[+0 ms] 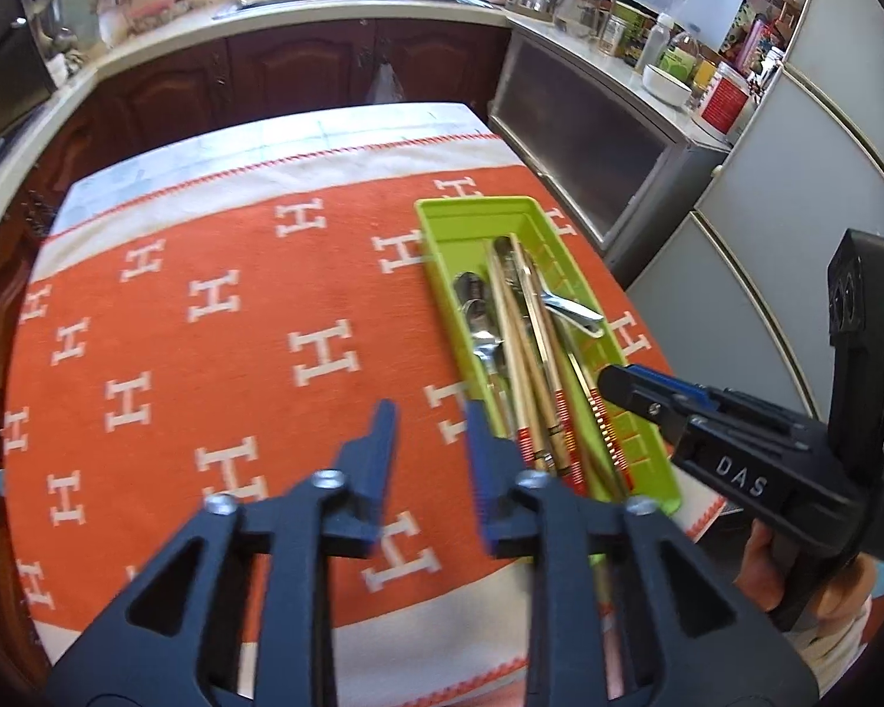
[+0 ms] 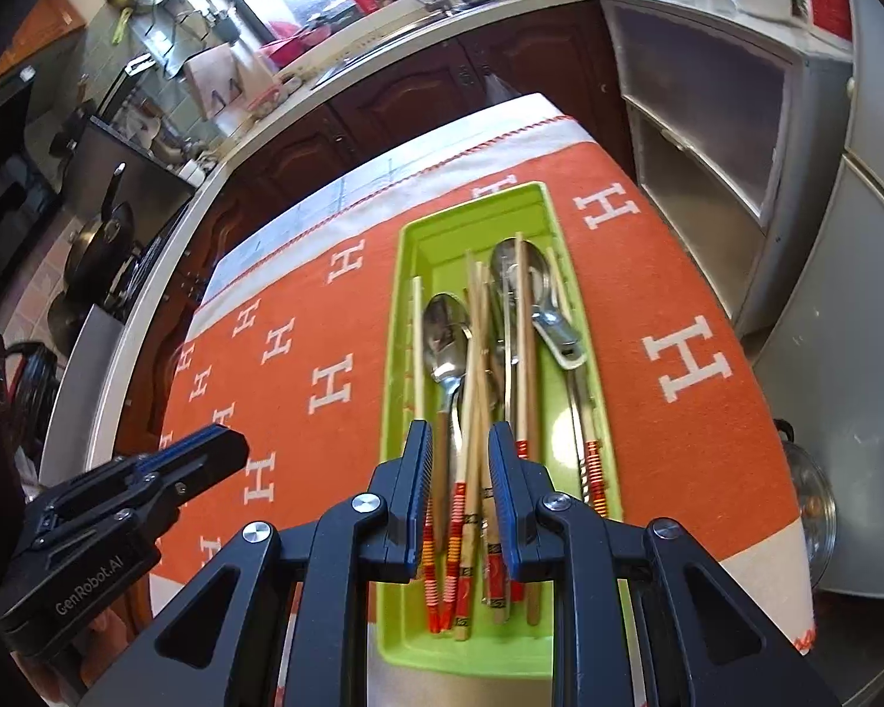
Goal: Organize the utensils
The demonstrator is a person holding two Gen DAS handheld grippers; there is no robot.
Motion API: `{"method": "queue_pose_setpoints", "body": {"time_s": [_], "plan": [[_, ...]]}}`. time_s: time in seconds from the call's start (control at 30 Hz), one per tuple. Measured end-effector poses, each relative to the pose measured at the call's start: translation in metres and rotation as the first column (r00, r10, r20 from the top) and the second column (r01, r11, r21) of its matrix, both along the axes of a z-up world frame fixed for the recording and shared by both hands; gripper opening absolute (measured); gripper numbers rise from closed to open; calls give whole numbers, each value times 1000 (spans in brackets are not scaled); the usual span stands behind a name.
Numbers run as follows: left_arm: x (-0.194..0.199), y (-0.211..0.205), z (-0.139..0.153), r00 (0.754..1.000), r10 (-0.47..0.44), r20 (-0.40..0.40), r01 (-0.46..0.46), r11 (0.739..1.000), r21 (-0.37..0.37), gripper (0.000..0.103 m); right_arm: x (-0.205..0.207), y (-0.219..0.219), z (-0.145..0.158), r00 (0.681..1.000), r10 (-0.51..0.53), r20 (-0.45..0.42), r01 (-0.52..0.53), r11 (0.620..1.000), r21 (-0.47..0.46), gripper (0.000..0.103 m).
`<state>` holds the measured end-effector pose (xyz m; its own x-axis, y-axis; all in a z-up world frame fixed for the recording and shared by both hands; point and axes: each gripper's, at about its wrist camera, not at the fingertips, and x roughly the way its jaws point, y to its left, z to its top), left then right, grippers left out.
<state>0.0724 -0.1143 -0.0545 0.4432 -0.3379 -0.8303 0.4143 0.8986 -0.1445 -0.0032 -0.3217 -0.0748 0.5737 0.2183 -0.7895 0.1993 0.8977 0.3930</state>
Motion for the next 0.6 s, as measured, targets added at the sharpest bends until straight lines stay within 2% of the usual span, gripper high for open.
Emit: {"method": "queue_pose_setpoints", "body": {"time_s": [0.07,0.2,0.37,0.43,0.5,0.6], "plan": [[-7,14,8,999,22,34,-22,1000,0,45,-3,7,7,1000,18,11,-17,1000,-8,20],[-19,37,27,993,66,102,-68,997,21,50,-10,22,26,998,53,39,-52,998,-33,21],[-35,60,49,971,133,201,-144,989,42,60,-20,41,50,994,88,66,-83,994,-74,35],[-42,66,57,959,163,233,-178,983,45,65,-25,50,62,992,102,76,-95,991,-94,38],[-46,73,64,950,197,244,-213,976,43,71,-29,56,73,989,117,86,-107,989,-107,39],[-52,82,71,938,245,246,-258,966,18,80,-40,62,92,985,124,117,-110,986,-124,48]]}}
